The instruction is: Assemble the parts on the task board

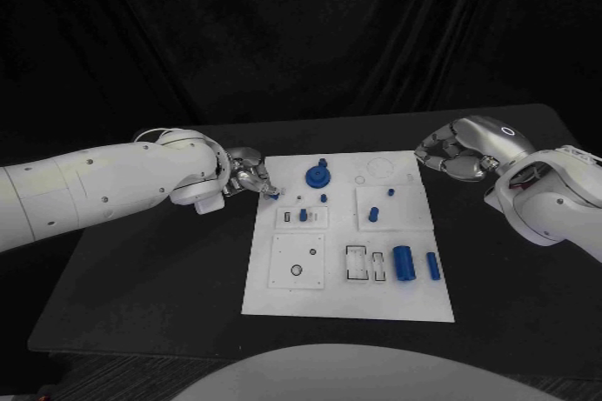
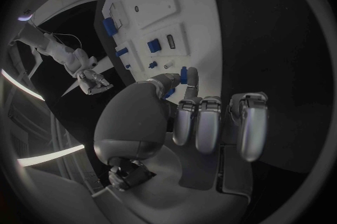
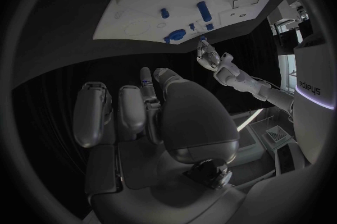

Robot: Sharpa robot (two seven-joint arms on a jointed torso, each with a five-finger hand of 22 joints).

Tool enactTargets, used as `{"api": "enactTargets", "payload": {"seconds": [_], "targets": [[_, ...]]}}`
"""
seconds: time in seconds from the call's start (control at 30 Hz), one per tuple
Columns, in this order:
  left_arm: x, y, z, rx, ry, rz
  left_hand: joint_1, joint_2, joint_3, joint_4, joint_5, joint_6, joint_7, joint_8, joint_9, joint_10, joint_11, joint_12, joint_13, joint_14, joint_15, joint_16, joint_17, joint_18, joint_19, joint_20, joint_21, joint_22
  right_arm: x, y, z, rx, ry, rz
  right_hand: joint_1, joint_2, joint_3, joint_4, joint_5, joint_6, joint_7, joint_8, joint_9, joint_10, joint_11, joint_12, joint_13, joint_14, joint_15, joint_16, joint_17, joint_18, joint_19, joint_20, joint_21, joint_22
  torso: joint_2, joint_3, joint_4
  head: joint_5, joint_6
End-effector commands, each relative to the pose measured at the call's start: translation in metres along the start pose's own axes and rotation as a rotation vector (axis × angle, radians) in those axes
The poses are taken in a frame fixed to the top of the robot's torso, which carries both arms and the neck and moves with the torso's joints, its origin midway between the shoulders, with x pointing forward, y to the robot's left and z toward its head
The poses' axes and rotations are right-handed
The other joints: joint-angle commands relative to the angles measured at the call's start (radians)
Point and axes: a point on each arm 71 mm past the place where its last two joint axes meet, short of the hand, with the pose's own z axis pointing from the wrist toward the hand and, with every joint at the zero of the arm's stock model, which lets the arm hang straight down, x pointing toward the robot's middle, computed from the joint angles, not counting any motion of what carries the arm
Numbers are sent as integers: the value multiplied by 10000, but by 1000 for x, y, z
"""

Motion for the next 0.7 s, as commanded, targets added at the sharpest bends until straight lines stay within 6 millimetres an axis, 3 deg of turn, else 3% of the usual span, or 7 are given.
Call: {"api": "enactTargets", "payload": {"seconds": [0.03, 0.4, 0.53, 0.7], "targets": [[1, -3, -6, 198, -143, -834, -118, 14, 251, -209, -67, -25, -38, 39, 33, 1026, 39, -40, 2628, 1074, -72, 27, 2635, 107, 337, -40, -62, 2310, 1, -2, -1, 283, 37, 9, 108, -18, 31, -28, 40, 19, 29, -60, 17, 708, 34, -68, 1748, 166, -66, -61, -24, 148, 159, -62, -63, 1788, -2, 3, 5, -10, 2], [14, -10, -16, 449, 455, -785, -277, 172, 311, -208, -134, -16, -24, 43, 88, 1026, 53, -40, 2628, 1074, -65, 27, 2635, 130, 274, -38, -148, 2276, 0, -1, -2, 347, 25, 30, 123, -14, 45, -45, 45, 4, 28, -70, 16, 706, 34, -70, 1742, 165, -67, -67, -33, 149, 158, -64, -71, 1787, -13, 14, -1, -4, 2], [16, -12, -16, 491, 586, -727, -364, 218, 303, -192, -190, 1, -18, 31, 94, 1026, 60, -40, 2628, 1074, -59, 27, 2635, 134, 263, -35, -165, 2270, 1, -1, -2, 339, 29, 35, 123, -14, 45, -45, 45, 4, 28, -70, 16, 706, 34, -70, 1742, 165, -67, -67, -33, 149, 158, -64, -71, 1787, -8, -2, -7, 10, 2], [18, -14, -14, 486, 631, -427, -454, 261, 272, -173, -229, 34, -18, 26, 101, 1026, 64, -40, 2628, 1074, -54, 27, 2635, 139, 251, -31, -183, 2264, 1, 0, -1, 317, 25, 36, 145, -14, 66, -73, 51, -39, 34, -98, 10, 694, 39, -82, 1710, 161, -70, -85, -64, 153, 151, -69, -97, 1780, -17, 6, -12, 36, 2]]}}
